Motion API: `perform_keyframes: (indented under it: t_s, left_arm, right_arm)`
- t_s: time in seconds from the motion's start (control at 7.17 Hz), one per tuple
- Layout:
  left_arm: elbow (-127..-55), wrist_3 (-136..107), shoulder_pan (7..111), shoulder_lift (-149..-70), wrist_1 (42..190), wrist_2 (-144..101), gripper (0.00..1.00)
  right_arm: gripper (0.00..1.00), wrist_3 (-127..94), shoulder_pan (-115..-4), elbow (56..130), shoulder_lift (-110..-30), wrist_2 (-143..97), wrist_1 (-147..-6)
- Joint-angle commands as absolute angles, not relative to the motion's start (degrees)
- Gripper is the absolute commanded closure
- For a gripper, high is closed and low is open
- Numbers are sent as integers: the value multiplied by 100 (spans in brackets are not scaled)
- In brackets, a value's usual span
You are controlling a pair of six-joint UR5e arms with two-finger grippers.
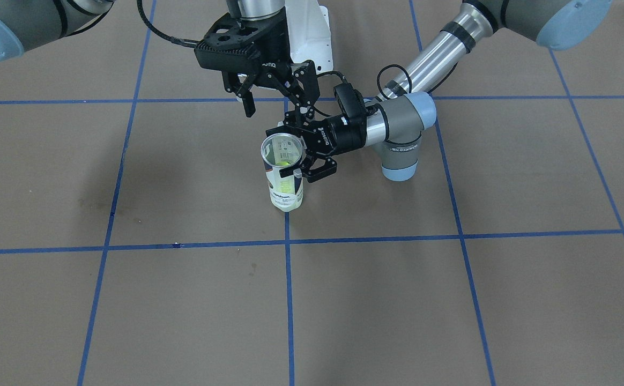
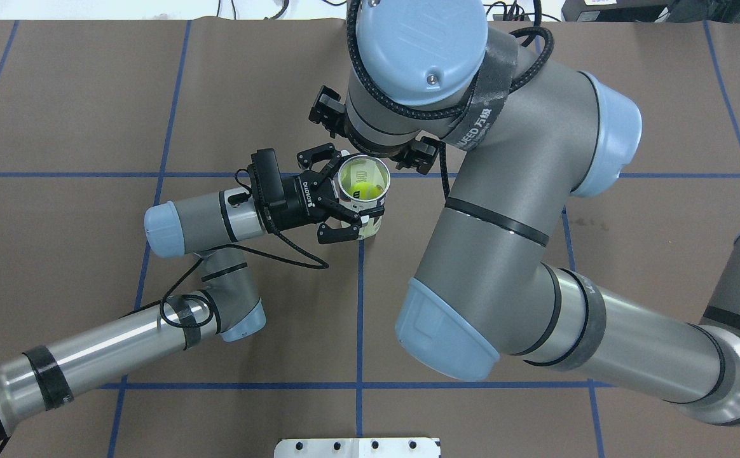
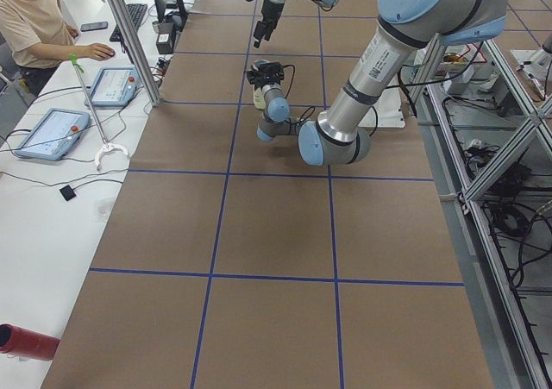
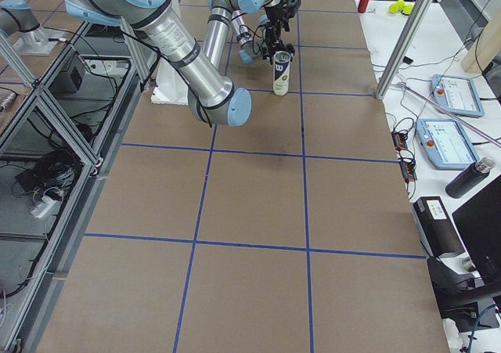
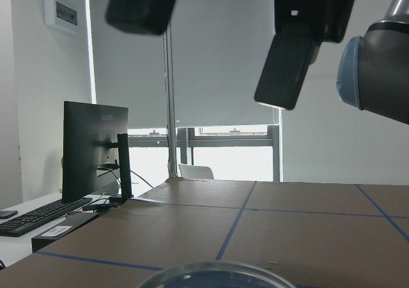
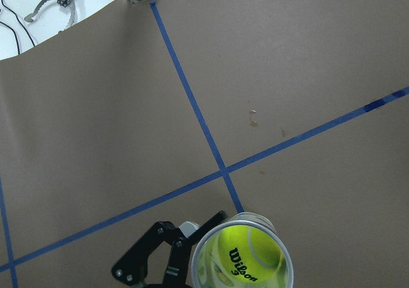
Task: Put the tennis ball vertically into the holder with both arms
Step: 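Open the right gripper to drop the ball into the can, then raise the right gripper away from the can toward the far table edge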
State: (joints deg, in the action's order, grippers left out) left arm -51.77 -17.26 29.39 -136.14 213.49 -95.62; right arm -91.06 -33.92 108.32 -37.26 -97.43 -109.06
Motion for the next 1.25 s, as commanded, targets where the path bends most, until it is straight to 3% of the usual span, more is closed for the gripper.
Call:
perform_keyframes:
  t_s: [0.0,0.56,1.11]
  left_arm:
    - [-5177,-1723,2927,-13614,21349,-9554,2]
    - [-5220,-1731,2936,-13623,21349,-9441,2]
    - [-5308,-1749,2979,-13623,21349,-9404,1]
  right_arm:
    - [1,-8433,-3715,10854,-3892,-9947,-10925]
    - [1,-6351,-5411,10881,-4603,-11511,-10881]
    - [1,-3154,-6939,10470,-6140,-12328,-10312]
